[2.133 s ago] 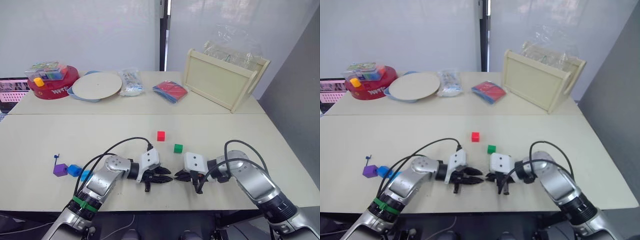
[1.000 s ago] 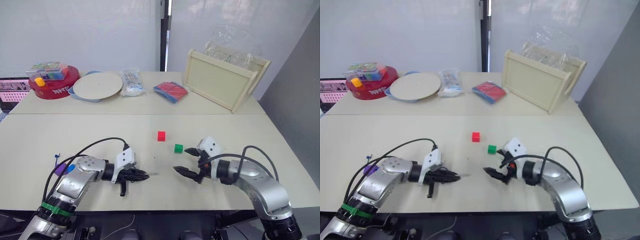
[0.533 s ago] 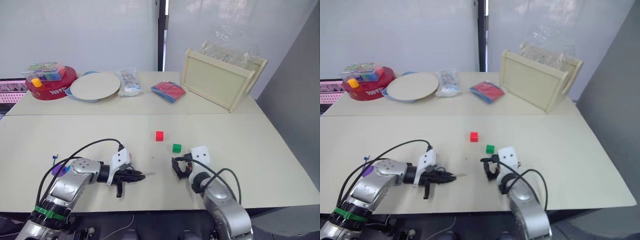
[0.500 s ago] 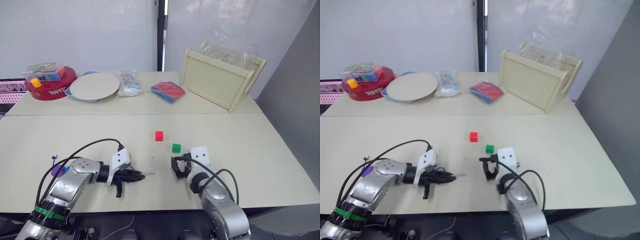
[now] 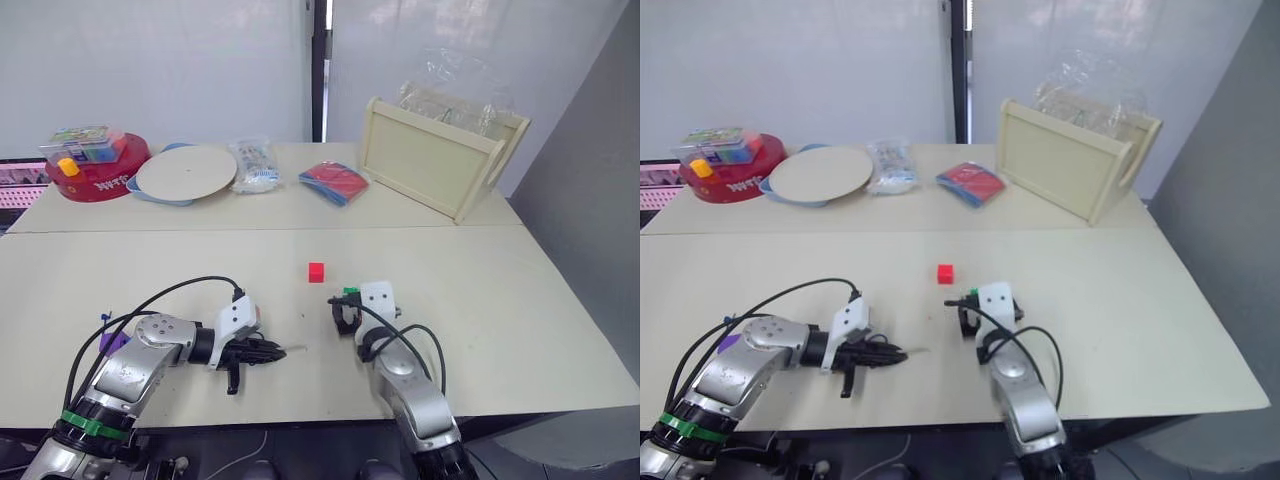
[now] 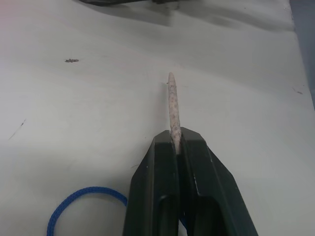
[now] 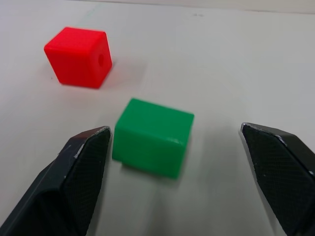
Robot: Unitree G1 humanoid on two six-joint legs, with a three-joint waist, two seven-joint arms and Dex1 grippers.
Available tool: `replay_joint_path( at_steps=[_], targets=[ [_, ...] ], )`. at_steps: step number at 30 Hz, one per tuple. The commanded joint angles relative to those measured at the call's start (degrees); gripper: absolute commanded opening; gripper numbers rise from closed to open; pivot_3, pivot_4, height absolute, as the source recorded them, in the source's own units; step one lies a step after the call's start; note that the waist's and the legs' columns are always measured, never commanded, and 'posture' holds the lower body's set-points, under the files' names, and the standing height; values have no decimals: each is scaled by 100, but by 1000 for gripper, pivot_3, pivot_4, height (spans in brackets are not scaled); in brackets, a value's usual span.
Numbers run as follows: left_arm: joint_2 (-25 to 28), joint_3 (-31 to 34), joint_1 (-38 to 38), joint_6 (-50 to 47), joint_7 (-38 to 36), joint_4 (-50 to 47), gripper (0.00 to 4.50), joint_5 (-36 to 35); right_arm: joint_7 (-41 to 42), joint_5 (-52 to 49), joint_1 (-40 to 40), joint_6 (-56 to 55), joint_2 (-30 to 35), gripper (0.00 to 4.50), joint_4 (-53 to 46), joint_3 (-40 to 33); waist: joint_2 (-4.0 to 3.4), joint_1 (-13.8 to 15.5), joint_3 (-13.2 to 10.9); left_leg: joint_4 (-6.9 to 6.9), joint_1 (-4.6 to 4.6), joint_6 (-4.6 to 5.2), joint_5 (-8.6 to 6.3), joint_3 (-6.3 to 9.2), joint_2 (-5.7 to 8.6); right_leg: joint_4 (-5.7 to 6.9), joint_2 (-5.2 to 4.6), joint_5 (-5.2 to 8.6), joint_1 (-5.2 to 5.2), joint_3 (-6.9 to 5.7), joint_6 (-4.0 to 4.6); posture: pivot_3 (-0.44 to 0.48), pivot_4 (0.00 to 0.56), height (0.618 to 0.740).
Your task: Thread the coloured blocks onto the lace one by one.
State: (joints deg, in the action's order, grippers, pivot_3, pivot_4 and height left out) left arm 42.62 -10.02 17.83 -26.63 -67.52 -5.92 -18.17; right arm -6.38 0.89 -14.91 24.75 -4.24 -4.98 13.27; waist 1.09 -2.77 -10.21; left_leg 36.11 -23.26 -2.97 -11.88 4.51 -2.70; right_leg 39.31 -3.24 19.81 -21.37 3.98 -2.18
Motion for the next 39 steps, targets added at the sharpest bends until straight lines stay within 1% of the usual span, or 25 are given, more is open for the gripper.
replay_joint_path(
  at_steps=[1, 3, 4, 5, 6, 11, 12, 16, 20, 22, 26, 29, 32, 34, 37, 39],
  targets=[
    [87, 148, -9, -96, 40, -238, 0, -83, 0, -109, 16, -338, -507, 4479, 87, 137, 0, 6, 0, -1, 0, 0, 0, 0, 0, -1, 0, 0, 0, 0, 0, 0, 150, 740],
    [104, 158, -31, -118, 64, -274, 0, -87, 1, -157, 51, -376, -500, 3959, 86, 137, 0, 5, 0, -1, 0, 0, 0, 0, 0, -1, -1, 0, 0, 0, 0, 0, 150, 740],
    [109, 165, -43, -129, 74, -288, 0, -91, 10, -167, 72, -383, -482, 3667, 69, 155, 0, 5, 0, -1, 0, 0, 0, 0, 0, -1, -1, 0, 0, 0, 0, 0, 150, 740],
    [114, 172, -57, -132, 82, -301, 0, -91, 9, -175, 102, -384, -465, 3283, 37, 175, 0, 6, 0, -1, 1, -1, 0, 0, 0, 0, -1, 0, 0, 0, 0, 0, 150, 740],
    [118, 180, -68, -133, 86, -309, 0, -92, 9, -178, 125, -386, -449, 3021, 10, 190, 0, 5, 0, -1, 1, -1, 0, 0, 0, 0, -1, 0, 0, 0, 0, 0, 150, 740],
    [120, 188, -79, -140, 85, -327, 0, -96, 33, -210, 211, -337, -385, 1246, -147, 233, 0, 7, 0, -2, 1, -1, 0, 0, 0, 0, -1, 0, -1, 0, 0, 0, 150, 740],
    [114, 180, -68, -142, 84, -321, 0, -95, 46, -227, 233, -331, -373, 1209, -185, 237, 0, 8, 0, -2, 1, -1, 0, 0, 0, 0, -1, 0, -1, 0, 0, 0, 150, 740],
    [65, 132, 12, -171, 88, -300, 0, -88, 234, -346, 628, -200, -175, 1212, -757, 387, 0, 11, 0, -3, 0, -1, 0, 0, 0, 0, -1, 0, -1, 0, 0, 0, 150, 740],
    [-48, 54, 200, -200, 94, -214, 0, -68, 827, -464, 1612, -145, 434, 1212, -1851, 754, 0, 37, 0, -3, -6, -1, 0, 1, 1, -4, -2, 0, -2, -2, 0, 0, 150, 740],
    [-102, 11, 273, -200, 90, -178, 0, -55, 1113, -509, 1954, -201, 679, 1212, -2194, 896, 1, 34, 0, 0, -6, -1, 0, 0, 3, -7, -3, 0, 0, -1, 0, 0, 150, 740],
    [-169, -55, 350, -188, 57, -124, 0, -22, 1506, -613, 2288, -398, 944, 1212, -2265, 981, 2, 5, 1, 1, 3, -1, 1, 0, 0, -1, 1, 0, 3, -1, 0, 0, 150, 740],
    [-188, -80, 375, -172, 37, -96, 0, -9, 1566, -569, 2246, -183, 909, 1212, -1974, 972, 2, 5, 1, -1, 5, -1, 0, 1, -3, -1, 4, 0, 3, 0, 0, 0, 150, 740],
    [-180, -91, 383, -155, 17, -67, 0, -7, 1528, -641, 2128, -56, 735, 1212, -1840, 879, 9, 6, 5, 0, 7, -1, 0, 0, -3, -1, 4, 0, 4, 0, 0, 0, 150, 740],
    [-176, -87, 368, -151, 13, -67, 0, -7, 1532, -604, 2066, -132, 713, 2288, -1836, 814, 9, 10, 5, -1, 9, -1, 1, 1, -3, 0, 4, 0, 6, 0, 0, 0, 150, 740],
    [-170, -79, 340, -148, 14, -80, 0, -9, 1599, -621, 2003, -173, 746, 3268, -1905, 706, 9, 24, 5, 1, 7, -1, 1, 1, -2, 0, 3, 0, 6, 0, 0, 0, 150, 740],
    [-158, -63, 310, -141, 15, -94, 0, -16, 1930, -722, 1938, 38, 1069, 3963, -2260, 622, 8, 30, 5, 2, 6, -1, 1, 0, -2, -1, 2, 0, 6, 0, 0, 0, 150, 740]
  ],
)
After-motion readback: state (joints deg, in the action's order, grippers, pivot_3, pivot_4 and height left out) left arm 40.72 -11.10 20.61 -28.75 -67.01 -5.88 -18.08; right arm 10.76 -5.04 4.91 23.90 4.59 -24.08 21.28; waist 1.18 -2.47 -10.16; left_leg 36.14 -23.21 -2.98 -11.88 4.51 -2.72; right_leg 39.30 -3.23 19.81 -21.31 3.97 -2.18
